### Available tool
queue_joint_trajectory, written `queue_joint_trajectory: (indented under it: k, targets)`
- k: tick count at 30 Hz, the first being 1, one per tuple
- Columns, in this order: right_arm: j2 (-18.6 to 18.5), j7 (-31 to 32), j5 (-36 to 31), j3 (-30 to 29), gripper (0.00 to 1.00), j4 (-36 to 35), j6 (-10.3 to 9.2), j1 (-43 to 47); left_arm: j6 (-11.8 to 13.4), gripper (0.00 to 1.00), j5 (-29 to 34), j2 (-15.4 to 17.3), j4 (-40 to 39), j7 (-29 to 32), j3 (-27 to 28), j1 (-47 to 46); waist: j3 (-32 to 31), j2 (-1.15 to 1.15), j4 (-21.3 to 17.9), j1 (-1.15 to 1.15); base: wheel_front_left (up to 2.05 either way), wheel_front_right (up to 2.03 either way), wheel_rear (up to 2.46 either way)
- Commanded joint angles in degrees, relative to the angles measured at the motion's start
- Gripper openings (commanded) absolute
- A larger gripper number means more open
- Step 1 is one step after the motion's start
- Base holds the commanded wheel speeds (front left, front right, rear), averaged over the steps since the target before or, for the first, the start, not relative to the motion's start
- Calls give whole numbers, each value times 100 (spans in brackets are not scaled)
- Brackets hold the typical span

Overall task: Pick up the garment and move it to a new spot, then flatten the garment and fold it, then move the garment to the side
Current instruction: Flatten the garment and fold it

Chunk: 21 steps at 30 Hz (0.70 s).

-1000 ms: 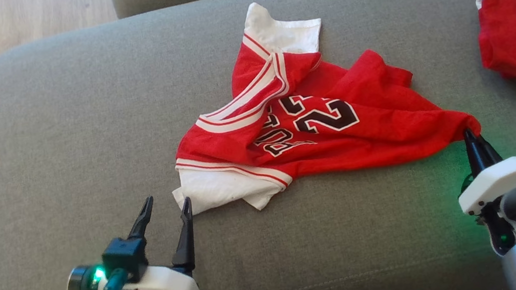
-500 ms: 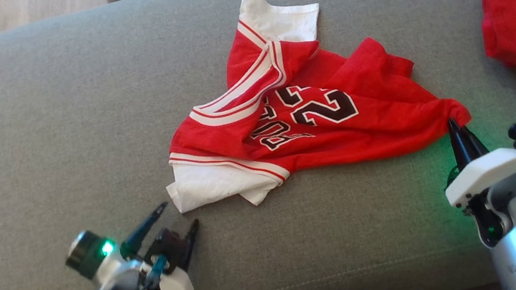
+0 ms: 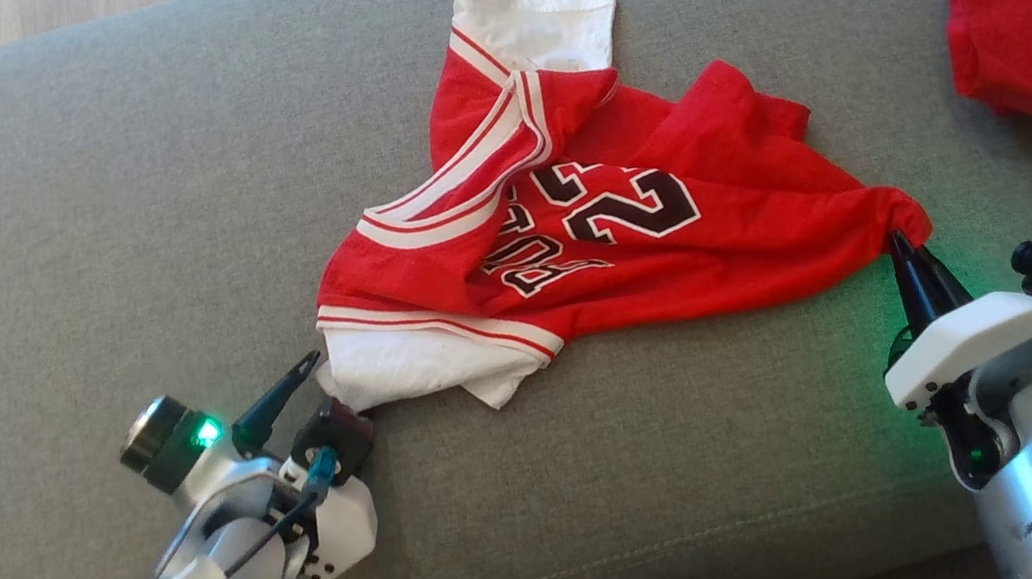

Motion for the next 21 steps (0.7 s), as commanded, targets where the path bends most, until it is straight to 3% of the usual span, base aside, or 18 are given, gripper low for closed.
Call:
queue_joint_trajectory:
  k: [1,4,6,7,16,21]
  targets:
    - [3,-79,37,153,0,-129,-2,-255,48,100,28,132,96,27,117,-212,5,0,-4,0,0,0,0]
    - [3,-99,45,141,0,-92,-2,-269,-52,100,0,106,218,27,19,-308,8,0,2,0,0,0,0]
    - [3,-113,48,136,0,-65,-2,-276,-114,29,-13,99,327,27,-44,-356,1,0,12,0,0,0,0]
    - [3,-119,50,136,0,-52,-2,-280,-139,0,-16,95,385,27,-74,-375,-4,0,19,0,0,0,0]
    - [3,-192,73,135,0,47,-2,-286,-344,0,-401,21,547,27,-91,-376,-146,0,149,0,0,0,0]
    - [3,-241,117,299,0,-64,-2,-272,-547,0,-1761,-353,364,51,56,-46,-330,0,232,0,0,0,0]
